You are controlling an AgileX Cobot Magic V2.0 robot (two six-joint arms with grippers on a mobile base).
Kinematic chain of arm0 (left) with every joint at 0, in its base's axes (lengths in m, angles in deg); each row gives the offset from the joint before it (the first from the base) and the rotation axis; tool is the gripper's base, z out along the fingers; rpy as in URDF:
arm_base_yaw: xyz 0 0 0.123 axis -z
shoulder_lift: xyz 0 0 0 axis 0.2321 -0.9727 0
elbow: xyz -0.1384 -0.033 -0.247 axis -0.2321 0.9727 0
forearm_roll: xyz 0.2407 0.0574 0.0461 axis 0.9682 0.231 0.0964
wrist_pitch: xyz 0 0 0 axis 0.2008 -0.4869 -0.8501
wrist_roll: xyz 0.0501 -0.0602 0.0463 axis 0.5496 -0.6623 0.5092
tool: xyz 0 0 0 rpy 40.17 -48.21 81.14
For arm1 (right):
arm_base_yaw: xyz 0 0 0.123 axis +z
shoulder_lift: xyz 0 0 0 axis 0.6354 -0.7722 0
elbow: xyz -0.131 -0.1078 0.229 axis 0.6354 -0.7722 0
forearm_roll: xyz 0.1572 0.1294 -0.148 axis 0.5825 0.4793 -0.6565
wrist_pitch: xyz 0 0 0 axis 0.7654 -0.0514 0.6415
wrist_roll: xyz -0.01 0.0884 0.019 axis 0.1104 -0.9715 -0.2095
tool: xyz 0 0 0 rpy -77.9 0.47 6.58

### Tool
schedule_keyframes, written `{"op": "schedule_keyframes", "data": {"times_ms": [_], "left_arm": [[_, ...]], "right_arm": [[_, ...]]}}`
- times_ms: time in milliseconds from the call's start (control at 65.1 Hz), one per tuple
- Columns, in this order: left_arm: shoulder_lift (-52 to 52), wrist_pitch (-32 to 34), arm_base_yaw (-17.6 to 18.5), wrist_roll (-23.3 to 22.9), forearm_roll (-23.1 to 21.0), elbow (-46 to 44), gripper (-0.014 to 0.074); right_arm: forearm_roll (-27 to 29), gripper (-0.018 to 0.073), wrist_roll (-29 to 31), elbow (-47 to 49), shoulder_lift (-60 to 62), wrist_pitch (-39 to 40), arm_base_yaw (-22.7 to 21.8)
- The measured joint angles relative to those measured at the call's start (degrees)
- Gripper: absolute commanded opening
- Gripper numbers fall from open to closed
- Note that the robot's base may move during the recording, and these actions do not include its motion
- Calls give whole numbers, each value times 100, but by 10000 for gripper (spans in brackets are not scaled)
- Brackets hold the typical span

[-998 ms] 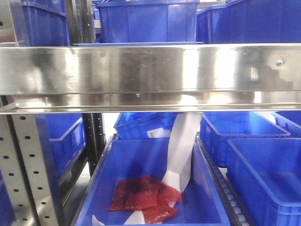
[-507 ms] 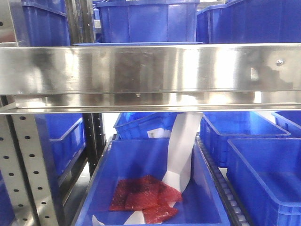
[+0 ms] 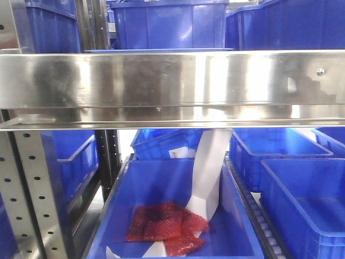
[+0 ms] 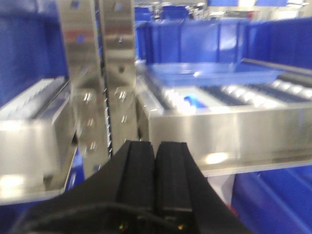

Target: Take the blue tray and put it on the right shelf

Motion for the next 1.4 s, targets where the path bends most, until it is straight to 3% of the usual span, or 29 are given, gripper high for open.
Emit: {"op": "schedule_keyframes", "data": {"times_ms": [123,246,338,476,584,922,1398], "left_arm": [[24,322,-557,890,-1126,646,-48],[24,694,-978,1188,-1380,1039,-48],[24,958,-1153,1087,-1287,1228,-48],[24,1496,-1195,-128,-408,1307,-48],[24,1569,-1182,-460,-144,1307,-48],[24,1579,-798,-187,-161,1307,-48],[24,1543,-783,-164,-174,1307,-48]], "right_arm": [[0,54,0,0,0,-41,0],[0,54,0,0,0,-39,0],[0,54,0,0,0,-53,0],[0,54,0,0,0,-53,0],[0,54,0,0,0,-57,0],[0,54,0,0,0,-65,0],[0,54,-11,0,0,-69,0]]}}
